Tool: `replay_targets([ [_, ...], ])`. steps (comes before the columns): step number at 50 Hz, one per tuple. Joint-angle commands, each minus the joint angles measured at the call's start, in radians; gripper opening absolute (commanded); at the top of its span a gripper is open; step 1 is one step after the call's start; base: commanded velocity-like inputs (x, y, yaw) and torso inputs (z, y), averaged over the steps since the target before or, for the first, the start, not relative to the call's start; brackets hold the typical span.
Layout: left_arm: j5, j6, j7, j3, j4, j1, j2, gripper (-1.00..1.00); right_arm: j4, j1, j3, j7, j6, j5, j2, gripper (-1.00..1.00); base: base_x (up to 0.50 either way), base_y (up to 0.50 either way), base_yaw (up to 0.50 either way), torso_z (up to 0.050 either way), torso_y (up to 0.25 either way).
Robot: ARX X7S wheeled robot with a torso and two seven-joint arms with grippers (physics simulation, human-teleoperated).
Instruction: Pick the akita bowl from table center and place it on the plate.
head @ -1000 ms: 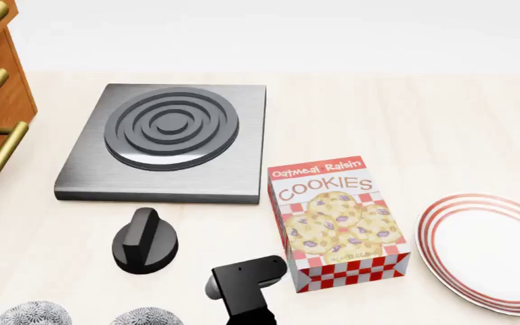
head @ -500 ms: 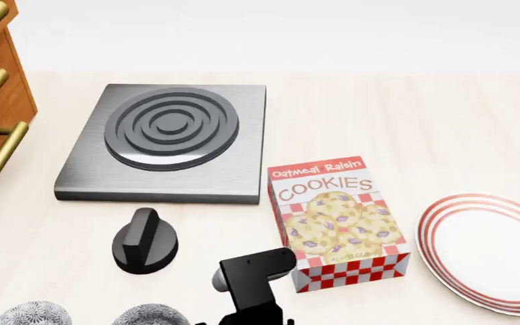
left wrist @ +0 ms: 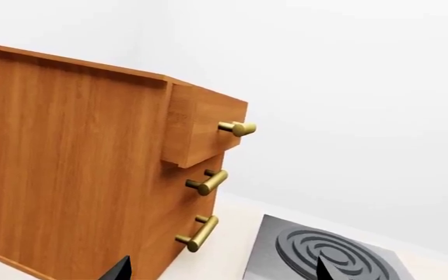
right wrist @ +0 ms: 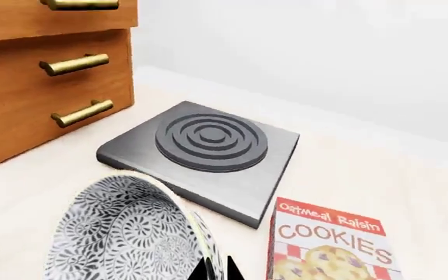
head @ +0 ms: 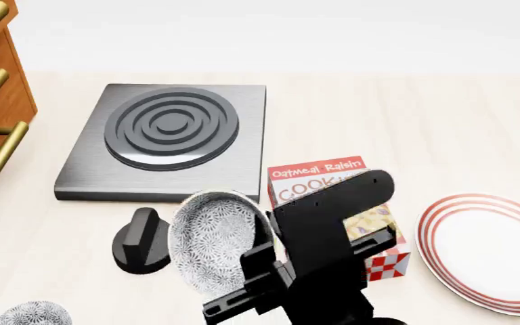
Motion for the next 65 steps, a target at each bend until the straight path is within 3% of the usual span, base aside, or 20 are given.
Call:
replay_targets([
  [1,-0.006,0.001,-0.003,0.004,0.006,0.003,-0.004,1.0,-0.264,0.031,0.043,0.089,0.005,-0.057,0.123,-1.0,0.0,0.0,0.0,0.0,0.0],
  [8,-0.014,0.005,-0.005,-0.002,0.011,0.01,-0.008,1.0,-0.365,0.074,-0.02,0.132,0.004,-0.165,0.227,-1.0,0.0,0.0,0.0,0.0,0.0],
  [21,-0.019,-0.004,-0.016,0.004,0.019,0.009,-0.012,1.0,-0.388,0.122,0.213,0.178,0.112,-0.102,0.267,-1.0,0.0,0.0,0.0,0.0,0.001],
  [29,-0.022,-0.002,-0.019,0.004,0.017,0.007,-0.014,1.0,-0.298,0.143,0.331,0.171,0.115,-0.067,0.239,-1.0,0.0,0.0,0.0,0.0,0.0],
  [36,-0.016,0.004,-0.018,0.015,0.013,0.008,-0.014,1.0,-0.194,0.169,0.347,0.177,0.127,-0.073,0.226,-1.0,0.0,0.0,0.0,0.0,0.0],
  [49,-0.023,0.015,-0.017,0.014,0.01,0.014,-0.016,1.0,-0.021,0.188,0.588,0.202,0.252,0.049,0.107,-1.0,0.0,0.0,0.0,0.0,0.0],
  [65,-0.025,0.02,-0.023,0.017,0.011,0.018,-0.022,1.0,0.046,0.168,0.668,0.199,0.329,0.121,0.062,-1.0,0.0,0.0,0.0,0.0,0.001],
])
